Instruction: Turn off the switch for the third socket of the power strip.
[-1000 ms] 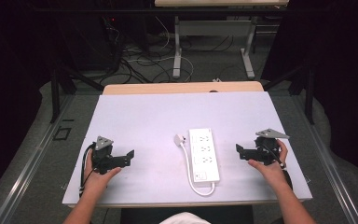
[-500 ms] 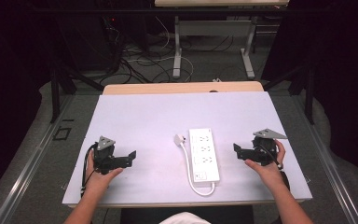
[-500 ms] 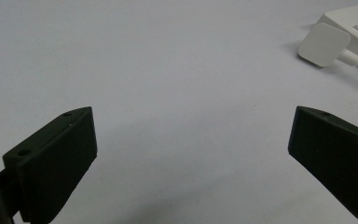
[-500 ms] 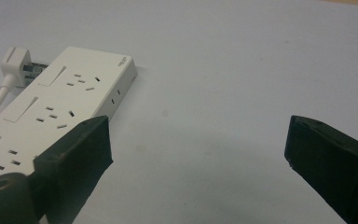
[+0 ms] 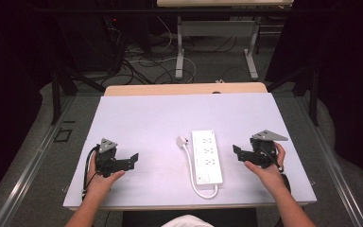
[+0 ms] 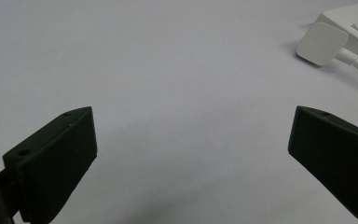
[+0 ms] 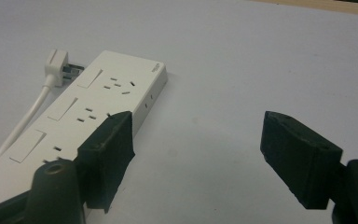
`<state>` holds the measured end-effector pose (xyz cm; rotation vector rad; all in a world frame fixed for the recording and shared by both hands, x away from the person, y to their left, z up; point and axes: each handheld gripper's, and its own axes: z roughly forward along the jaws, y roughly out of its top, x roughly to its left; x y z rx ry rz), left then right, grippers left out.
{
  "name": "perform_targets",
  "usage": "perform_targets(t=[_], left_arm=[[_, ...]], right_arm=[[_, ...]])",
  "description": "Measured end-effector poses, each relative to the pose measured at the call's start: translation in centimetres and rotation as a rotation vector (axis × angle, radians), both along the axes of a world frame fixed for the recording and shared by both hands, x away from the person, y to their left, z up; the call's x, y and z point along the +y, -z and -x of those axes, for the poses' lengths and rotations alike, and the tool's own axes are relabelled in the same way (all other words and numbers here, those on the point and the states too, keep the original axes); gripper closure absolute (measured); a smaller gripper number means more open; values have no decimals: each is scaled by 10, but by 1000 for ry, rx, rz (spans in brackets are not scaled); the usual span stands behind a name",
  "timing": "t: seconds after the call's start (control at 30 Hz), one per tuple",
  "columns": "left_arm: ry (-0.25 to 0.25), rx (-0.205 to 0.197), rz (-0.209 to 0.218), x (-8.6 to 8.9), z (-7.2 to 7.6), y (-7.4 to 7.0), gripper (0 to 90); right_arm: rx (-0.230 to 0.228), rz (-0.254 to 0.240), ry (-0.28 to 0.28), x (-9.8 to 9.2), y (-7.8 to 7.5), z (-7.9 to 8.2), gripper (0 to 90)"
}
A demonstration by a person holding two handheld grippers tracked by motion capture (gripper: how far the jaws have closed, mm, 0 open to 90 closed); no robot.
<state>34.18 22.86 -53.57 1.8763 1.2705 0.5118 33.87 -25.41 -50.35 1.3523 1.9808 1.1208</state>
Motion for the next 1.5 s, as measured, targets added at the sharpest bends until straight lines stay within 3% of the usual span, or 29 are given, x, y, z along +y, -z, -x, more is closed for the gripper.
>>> perform_targets(t=[0.17, 0.2, 0.63, 0.7, 1.1, 1.5], left_arm=[[1, 0, -2, 0, 0, 0, 9], [1, 0, -2, 0, 0, 0, 10], [-2, -5, -1, 1, 1, -1, 10], [-5, -4, 1, 1, 1, -1, 10], [-3, 0, -3, 2, 1, -1, 10], [-1, 1, -2, 1, 1, 0, 10]], right_arm=[[4, -11, -8, 6, -3, 1, 310], [-20, -7, -10, 9, -4, 1, 357], [-49, -12, -9, 20, -11, -3, 437], [-30, -13, -8, 22, -12, -4, 460], [-25, 5, 12, 29, -14, -13, 482], [5, 3, -22, 41, -16, -23, 530]])
